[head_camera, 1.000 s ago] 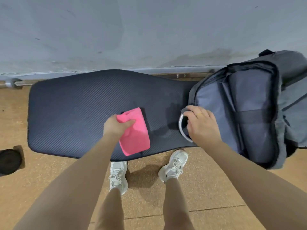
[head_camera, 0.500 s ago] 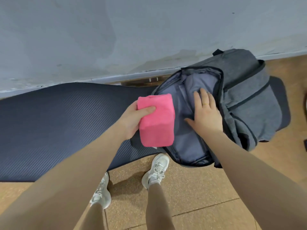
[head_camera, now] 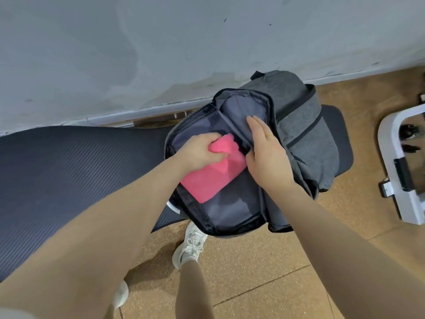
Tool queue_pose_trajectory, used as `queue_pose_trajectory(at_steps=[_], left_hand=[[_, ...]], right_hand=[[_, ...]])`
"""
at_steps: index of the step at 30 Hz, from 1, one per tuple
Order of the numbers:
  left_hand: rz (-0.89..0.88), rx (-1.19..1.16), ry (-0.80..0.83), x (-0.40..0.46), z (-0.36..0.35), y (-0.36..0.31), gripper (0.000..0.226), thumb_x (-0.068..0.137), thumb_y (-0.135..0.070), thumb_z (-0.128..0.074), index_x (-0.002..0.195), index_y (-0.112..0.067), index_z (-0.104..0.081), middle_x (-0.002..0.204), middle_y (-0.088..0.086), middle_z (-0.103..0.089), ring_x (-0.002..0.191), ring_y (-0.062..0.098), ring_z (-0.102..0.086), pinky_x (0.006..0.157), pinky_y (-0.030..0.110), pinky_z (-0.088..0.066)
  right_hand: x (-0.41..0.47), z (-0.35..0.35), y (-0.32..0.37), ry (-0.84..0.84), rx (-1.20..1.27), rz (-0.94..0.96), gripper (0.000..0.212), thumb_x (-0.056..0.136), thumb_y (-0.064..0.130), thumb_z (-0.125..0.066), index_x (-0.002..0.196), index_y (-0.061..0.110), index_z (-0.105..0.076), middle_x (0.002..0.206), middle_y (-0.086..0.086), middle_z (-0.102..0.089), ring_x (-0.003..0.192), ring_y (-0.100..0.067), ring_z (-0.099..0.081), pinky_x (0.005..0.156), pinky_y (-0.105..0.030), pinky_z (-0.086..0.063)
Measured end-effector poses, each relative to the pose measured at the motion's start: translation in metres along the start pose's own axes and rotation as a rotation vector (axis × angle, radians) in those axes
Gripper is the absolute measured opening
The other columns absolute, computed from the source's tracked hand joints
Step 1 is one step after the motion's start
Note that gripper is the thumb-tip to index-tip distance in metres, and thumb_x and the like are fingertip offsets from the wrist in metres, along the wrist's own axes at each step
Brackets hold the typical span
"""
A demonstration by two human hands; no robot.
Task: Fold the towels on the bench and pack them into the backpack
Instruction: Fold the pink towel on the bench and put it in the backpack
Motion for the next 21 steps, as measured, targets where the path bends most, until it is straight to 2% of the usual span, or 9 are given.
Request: queue_pose_trajectory(at_steps=[2,3,5,6,8,11,13,17,21], left_hand=[[-0.02,0.212,-0.162,0.01,-0.011,-0.006,0.054,0.08,-0.029,-0.067,0.126,-0.01,-0.046,0.126,0.011,-0.054,0.118,0.029,-0.049,0.096,0.04,-0.04],[-0.044,0.285,-0.297,0.004,-0.014,-0.007,0.056,0.08,-0.03,-0.065,0.127,-0.008,-0.044,0.132,0.013,-0.049,0.123,0.031,-0.044,0.099,0.042,-0.037],[-0.239,0.432,-0.542,-0.019,-0.026,0.001,0.045,0.082,-0.031,-0.056,0.12,-0.007,-0.049,0.133,0.018,-0.049,0.122,0.034,-0.04,0.099,0.043,-0.034],[-0.366,0.552,-0.576,-0.033,-0.035,0.01,0.041,0.083,-0.032,-0.05,0.116,-0.009,-0.052,0.132,0.019,-0.05,0.121,0.033,-0.039,0.099,0.043,-0.033],[-0.52,0.82,-0.435,-0.051,-0.057,0.035,0.045,0.082,-0.036,-0.044,0.121,-0.015,-0.052,0.139,0.014,-0.045,0.126,0.03,-0.033,0.103,0.044,-0.028],[-0.499,1.005,-0.291,-0.044,-0.073,0.056,0.06,0.081,-0.043,-0.043,0.137,-0.023,-0.033,0.145,0.007,-0.04,0.132,0.029,-0.027,0.108,0.044,-0.021],[-0.484,1.004,-0.306,-0.025,-0.074,0.055,0.058,0.082,-0.036,-0.041,0.138,-0.025,-0.03,0.143,0.007,-0.043,0.132,0.03,-0.032,0.108,0.042,-0.021],[-0.55,0.964,-0.335,0.014,-0.063,0.034,0.052,0.08,-0.019,-0.038,0.131,-0.02,-0.042,0.129,0.01,-0.058,0.119,0.034,-0.054,0.104,0.041,-0.025],[-0.546,0.8,-0.413,0.009,-0.049,0.035,0.055,0.079,-0.022,-0.046,0.133,-0.015,-0.037,0.136,0.012,-0.051,0.127,0.036,-0.043,0.107,0.047,-0.026]], right_hand=[[0.0,0.003,-0.003,-0.015,0.017,0.009,0.062,0.085,-0.006,-0.042,0.143,0.009,-0.028,0.152,-0.008,-0.026,0.137,-0.027,-0.032,0.101,-0.039,-0.038],[-0.001,0.001,-0.003,-0.01,0.017,0.014,0.061,0.085,-0.006,-0.043,0.143,0.008,-0.029,0.152,-0.009,-0.027,0.137,-0.027,-0.033,0.101,-0.039,-0.039],[-0.004,-0.003,-0.003,0.001,0.013,0.022,0.059,0.084,-0.007,-0.045,0.141,0.006,-0.032,0.152,-0.01,-0.028,0.136,-0.029,-0.035,0.099,-0.039,-0.04],[-0.004,-0.005,-0.003,0.0,0.012,0.023,0.059,0.084,-0.007,-0.045,0.14,0.005,-0.034,0.151,-0.011,-0.028,0.135,-0.03,-0.036,0.097,-0.038,-0.041],[-0.003,-0.008,-0.002,-0.001,0.011,0.02,0.058,0.084,-0.007,-0.046,0.139,0.005,-0.035,0.151,-0.011,-0.028,0.135,-0.03,-0.036,0.098,-0.037,-0.041],[-0.003,-0.01,-0.002,-0.008,0.014,0.02,0.058,0.083,-0.007,-0.048,0.139,0.005,-0.036,0.151,-0.011,-0.03,0.134,-0.03,-0.037,0.098,-0.037,-0.041],[-0.003,-0.01,-0.002,-0.023,0.019,0.021,0.058,0.082,-0.008,-0.049,0.138,0.005,-0.037,0.15,-0.011,-0.031,0.133,-0.031,-0.039,0.096,-0.036,-0.042],[0.003,-0.002,-0.003,-0.064,0.03,-0.003,0.057,0.083,-0.008,-0.048,0.138,0.006,-0.038,0.15,-0.009,-0.031,0.133,-0.028,-0.039,0.097,-0.035,-0.042],[0.008,0.003,-0.002,-0.071,0.022,-0.011,0.058,0.082,-0.009,-0.046,0.138,0.005,-0.038,0.15,-0.01,-0.031,0.133,-0.029,-0.04,0.094,-0.037,-0.044]])
Point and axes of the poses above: each hand's wrist, its own x-axis towards the middle knuckle, its own z-axis out of the back of the hand, y = z × x, the point moved 1 cm from there along x, towards the middle knuckle
